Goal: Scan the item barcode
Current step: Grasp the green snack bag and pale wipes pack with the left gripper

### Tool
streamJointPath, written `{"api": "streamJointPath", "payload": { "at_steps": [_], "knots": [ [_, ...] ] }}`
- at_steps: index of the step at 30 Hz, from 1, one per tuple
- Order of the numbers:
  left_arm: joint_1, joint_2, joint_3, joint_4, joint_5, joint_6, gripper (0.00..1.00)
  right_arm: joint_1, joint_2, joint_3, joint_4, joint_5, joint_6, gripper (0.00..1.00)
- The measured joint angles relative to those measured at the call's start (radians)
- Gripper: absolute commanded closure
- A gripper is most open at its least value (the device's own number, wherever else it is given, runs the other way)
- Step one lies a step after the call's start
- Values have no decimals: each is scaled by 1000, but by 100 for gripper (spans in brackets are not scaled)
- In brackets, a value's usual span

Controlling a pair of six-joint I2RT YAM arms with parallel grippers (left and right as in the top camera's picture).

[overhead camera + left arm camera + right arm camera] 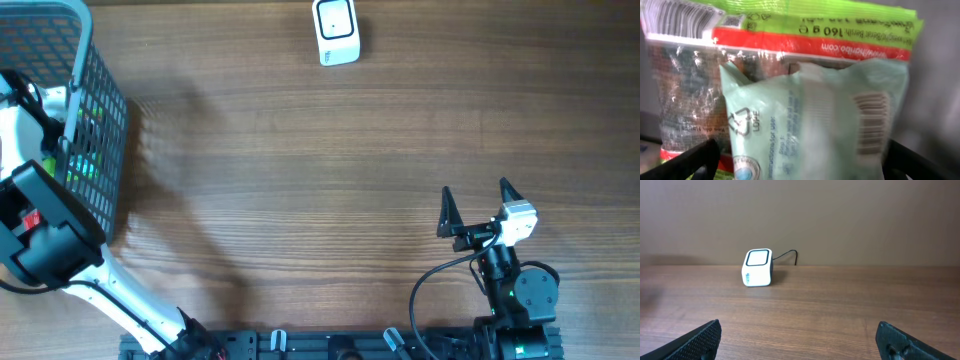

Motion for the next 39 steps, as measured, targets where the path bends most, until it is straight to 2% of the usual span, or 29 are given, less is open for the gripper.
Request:
{"api": "streamJointPath", "payload": {
  "at_steps": [2,4,6,7,9,10,11,20,30,39],
  "knots": [
    [0,-20,-51,61,1,-2,0,0,0,0,0,0,0,0],
    [2,-40,-96,115,8,-6,11,0,0,0,0,0,0,1],
    [4,-51,-121,144,14,-13,41,0,0,0,0,0,0,0],
    [4,-56,-133,160,11,-10,62,0,0,0,0,0,0,0],
    [4,-57,-135,170,2,-12,79,0,0,0,0,0,0,0],
    [5,-57,-137,170,5,-10,92,0,0,0,0,0,0,0],
    [4,-57,-139,170,3,-11,96,0,0,0,0,0,0,0],
    [3,-94,-122,153,-4,-11,96,0,0,0,0,0,0,0],
    [7,-403,-81,243,-15,-19,96,0,0,0,0,0,0,0],
    [8,-411,-77,270,-15,-40,96,0,0,0,0,0,0,0]
  ]
}}
